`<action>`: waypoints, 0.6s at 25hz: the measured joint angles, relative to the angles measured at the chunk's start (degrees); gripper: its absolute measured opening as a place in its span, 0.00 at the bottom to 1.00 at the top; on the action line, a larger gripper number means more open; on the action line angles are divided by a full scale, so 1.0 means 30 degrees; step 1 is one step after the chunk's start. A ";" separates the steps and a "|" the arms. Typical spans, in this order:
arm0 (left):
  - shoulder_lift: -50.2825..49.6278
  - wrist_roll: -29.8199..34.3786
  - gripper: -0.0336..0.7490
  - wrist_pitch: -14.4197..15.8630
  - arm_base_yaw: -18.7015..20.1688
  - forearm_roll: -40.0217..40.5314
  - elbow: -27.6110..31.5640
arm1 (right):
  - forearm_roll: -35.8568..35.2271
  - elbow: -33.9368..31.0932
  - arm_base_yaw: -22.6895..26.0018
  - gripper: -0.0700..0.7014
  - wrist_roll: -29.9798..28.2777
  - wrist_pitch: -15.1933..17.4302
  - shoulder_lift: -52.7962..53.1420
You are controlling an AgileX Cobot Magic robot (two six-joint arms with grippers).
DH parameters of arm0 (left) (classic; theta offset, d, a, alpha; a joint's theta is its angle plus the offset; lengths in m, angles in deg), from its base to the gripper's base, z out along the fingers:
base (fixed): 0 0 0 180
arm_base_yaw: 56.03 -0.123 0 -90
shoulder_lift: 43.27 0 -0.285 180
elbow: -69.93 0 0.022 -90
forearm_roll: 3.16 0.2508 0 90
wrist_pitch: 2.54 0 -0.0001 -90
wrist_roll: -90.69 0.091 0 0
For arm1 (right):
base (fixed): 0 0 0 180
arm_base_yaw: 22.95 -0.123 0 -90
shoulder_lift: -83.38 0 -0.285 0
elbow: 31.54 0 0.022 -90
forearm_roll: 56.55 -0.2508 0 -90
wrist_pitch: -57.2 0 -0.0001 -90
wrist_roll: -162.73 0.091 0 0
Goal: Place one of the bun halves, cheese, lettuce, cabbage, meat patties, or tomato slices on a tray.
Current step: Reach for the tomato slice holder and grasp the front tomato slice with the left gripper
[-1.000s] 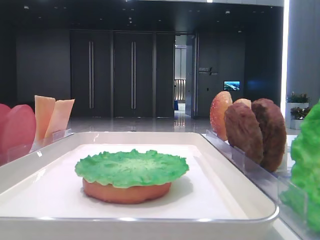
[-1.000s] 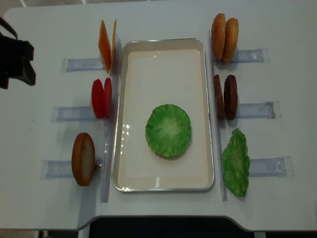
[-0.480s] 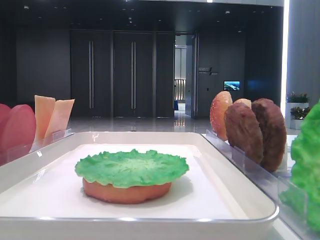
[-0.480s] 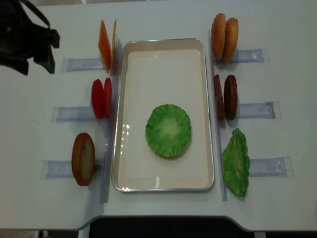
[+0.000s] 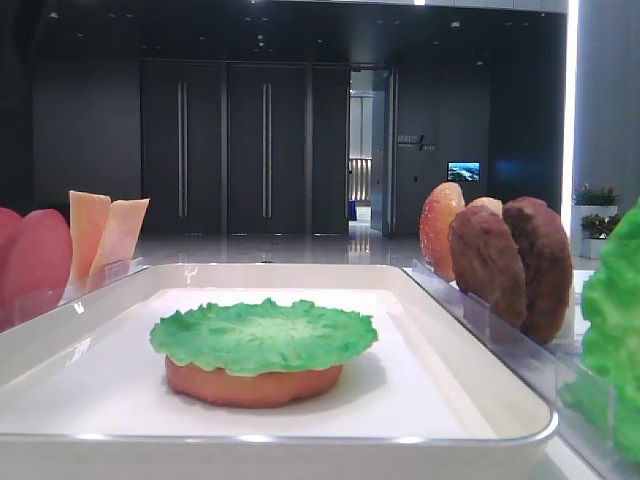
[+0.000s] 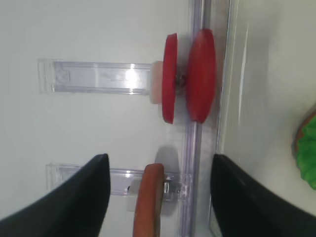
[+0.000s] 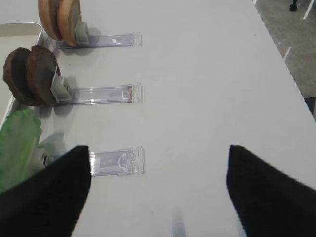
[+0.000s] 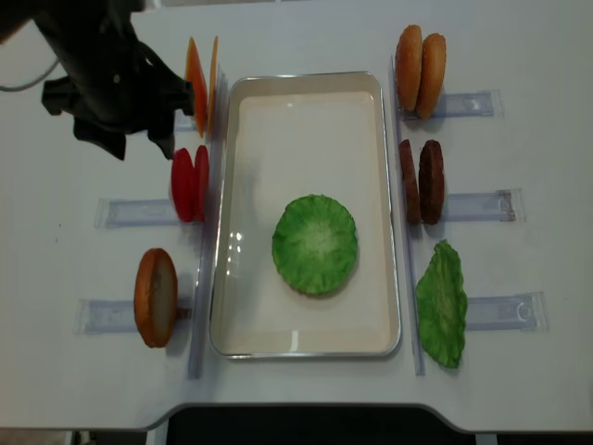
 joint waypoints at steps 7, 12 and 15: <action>-0.1495 -0.1301 0.66 -0.1724 0.0798 -0.0029 0.0000 | 0.0000 0.0000 0.0000 0.79 0.0000 0.0000 0.0000; -0.2382 -0.1523 0.66 -0.2247 0.0798 -0.0116 0.0000 | 0.0000 0.0000 0.0000 0.79 0.0000 0.0000 0.0000; -0.2628 -0.1540 0.66 -0.2912 0.0798 -0.0116 0.0000 | 0.0000 0.0000 0.0000 0.79 0.0000 0.0000 0.0000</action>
